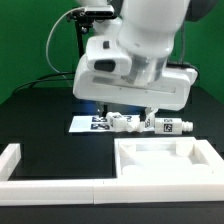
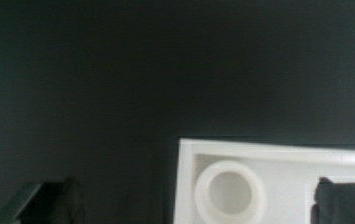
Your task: Assemble one leg
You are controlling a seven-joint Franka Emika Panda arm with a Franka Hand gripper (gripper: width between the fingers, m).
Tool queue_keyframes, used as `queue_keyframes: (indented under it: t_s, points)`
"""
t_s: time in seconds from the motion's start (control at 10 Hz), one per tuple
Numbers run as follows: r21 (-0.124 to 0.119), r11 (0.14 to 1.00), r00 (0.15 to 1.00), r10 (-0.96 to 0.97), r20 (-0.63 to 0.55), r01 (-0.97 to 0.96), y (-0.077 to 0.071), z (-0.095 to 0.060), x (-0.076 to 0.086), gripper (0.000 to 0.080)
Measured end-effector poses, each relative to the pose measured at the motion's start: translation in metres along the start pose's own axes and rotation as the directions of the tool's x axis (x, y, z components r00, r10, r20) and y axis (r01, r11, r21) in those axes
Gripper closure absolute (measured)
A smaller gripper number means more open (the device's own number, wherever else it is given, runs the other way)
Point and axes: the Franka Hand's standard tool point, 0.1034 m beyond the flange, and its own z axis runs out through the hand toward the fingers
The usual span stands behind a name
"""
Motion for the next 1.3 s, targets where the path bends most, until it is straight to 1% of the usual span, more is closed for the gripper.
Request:
queue_keyframes:
  t_s: [0.1, 0.2, 0.3, 0.4, 0.5, 0.6, 0.8, 0.9, 1.0, 1.1, 1.2, 1.3]
  points:
    - [-0.009, 1.0, 0.996, 0.004, 0.084, -0.003, 0.001, 0.004, -0.01, 0.015]
    - [-0.016, 1.0, 0.986, 0.01, 0.166, -0.007, 0.001, 0.014, -0.03, 0.015]
    - [-0.018, 1.0, 0.981, 0.001, 0.194, 0.002, -0.001, 0.024, -0.046, 0.015]
    - [-0.043, 0.999, 0.966, -0.002, 0.258, 0.013, -0.005, 0.03, -0.063, 0.015]
    - [-0.07, 0.997, 0.957, -0.019, 0.289, 0.041, -0.013, 0.027, -0.064, 0.015]
    - [-0.061, 0.997, 0.962, -0.031, 0.27, 0.049, -0.014, 0.027, -0.058, 0.015]
    - [-0.06, 0.997, 0.961, -0.034, 0.274, 0.052, -0.014, 0.03, -0.059, 0.015]
    - [-0.029, 0.99, 0.951, -0.124, 0.285, 0.138, -0.015, 0.042, -0.064, 0.015]
    - [0.004, 0.973, 0.93, -0.223, 0.292, 0.232, -0.015, 0.051, -0.074, 0.015]
    - [0.05, 0.926, 0.887, -0.374, 0.271, 0.375, -0.015, 0.059, -0.086, 0.015]
    - [0.044, 0.935, 0.895, -0.349, 0.278, 0.351, -0.015, 0.06, -0.088, 0.015]
    - [0.043, 0.934, 0.895, -0.352, 0.276, 0.354, -0.015, 0.061, -0.086, 0.015]
